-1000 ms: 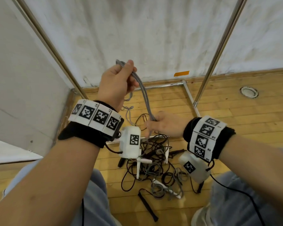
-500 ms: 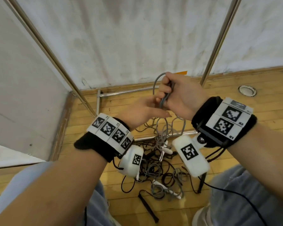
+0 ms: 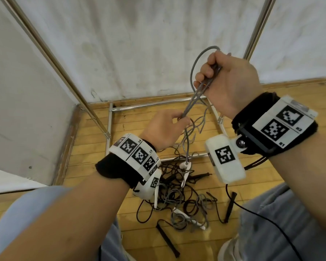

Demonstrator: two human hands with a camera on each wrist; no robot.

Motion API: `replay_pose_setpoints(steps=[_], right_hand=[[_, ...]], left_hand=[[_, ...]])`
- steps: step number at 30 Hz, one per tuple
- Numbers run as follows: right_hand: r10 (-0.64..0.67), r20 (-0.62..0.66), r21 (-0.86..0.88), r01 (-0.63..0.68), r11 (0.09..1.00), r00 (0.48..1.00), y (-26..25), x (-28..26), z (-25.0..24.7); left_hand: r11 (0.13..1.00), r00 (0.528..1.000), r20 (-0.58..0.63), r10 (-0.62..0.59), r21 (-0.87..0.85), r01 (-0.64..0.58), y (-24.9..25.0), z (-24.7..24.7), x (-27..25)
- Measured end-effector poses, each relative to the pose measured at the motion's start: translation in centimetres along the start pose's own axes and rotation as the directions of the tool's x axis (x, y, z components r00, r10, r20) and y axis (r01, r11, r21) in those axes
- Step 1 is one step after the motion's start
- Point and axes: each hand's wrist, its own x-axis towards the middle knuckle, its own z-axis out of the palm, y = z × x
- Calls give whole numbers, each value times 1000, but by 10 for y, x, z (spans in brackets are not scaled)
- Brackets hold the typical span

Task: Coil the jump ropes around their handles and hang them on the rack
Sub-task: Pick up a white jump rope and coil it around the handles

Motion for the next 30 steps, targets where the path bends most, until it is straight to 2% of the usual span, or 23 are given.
replay_pose_setpoints(steps=[2, 4, 6, 8, 9, 11, 13, 17, 20, 21, 23, 25, 27, 28, 30], right_hand=[[-26, -48, -123, 20, 992, 999, 6, 5, -4], [-14, -98, -229, -9, 973, 995, 14, 9, -12], [91, -88, -326, -115, 938, 992, 25, 11, -19], [264, 7, -470, -230, 852, 965, 39, 9, -23], [338, 73, -561, -242, 792, 938, 48, 7, -23], [453, 205, -696, -196, 690, 868, 66, -1, -20], [499, 248, -768, -146, 624, 830, 84, -10, -16], [423, 231, -854, -26, 519, 876, 102, -20, -17], [401, 198, -929, 41, 368, 894, 97, -18, -17], [387, 191, -921, 28, 389, 902, 93, -16, -16], [317, 178, -828, -32, 559, 931, 84, -12, -11], [219, 148, -647, -73, 759, 964, 72, -8, -6], [160, 99, -460, -97, 882, 982, 60, -5, -3], [142, 70, -392, -104, 914, 987, 56, -5, -2], [131, 26, -330, -115, 937, 991, 51, -6, 1]], left_hand=[[998, 999, -10, -43, -46, 43, -1, -5, 1], [982, 996, -7, -86, -170, 83, -2, -12, 1], [955, 993, -27, -119, -277, 107, -4, -22, 1], [919, 986, -65, -153, -377, 118, -5, -31, 1], [898, 980, -92, -174, -424, 120, -5, -35, 2], [864, 968, -147, -205, -493, 108, -5, -41, 2], [839, 959, -181, -218, -536, 89, -5, -46, 1], [769, 929, -240, -283, -636, 70, -7, -55, 2], [707, 872, -322, -370, -706, 40, -10, -62, 5], [684, 855, -323, -406, -727, 50, -11, -64, 6], [668, 846, -245, -474, -726, 164, -12, -64, 6], [728, 869, -82, -488, -587, 354, -12, -58, 3], [793, 880, 103, -463, -394, 464, -9, -48, -4], [811, 881, 178, -438, -345, 473, -5, -43, -8], [854, 908, 262, -326, -331, 402, 3, -34, -13]])
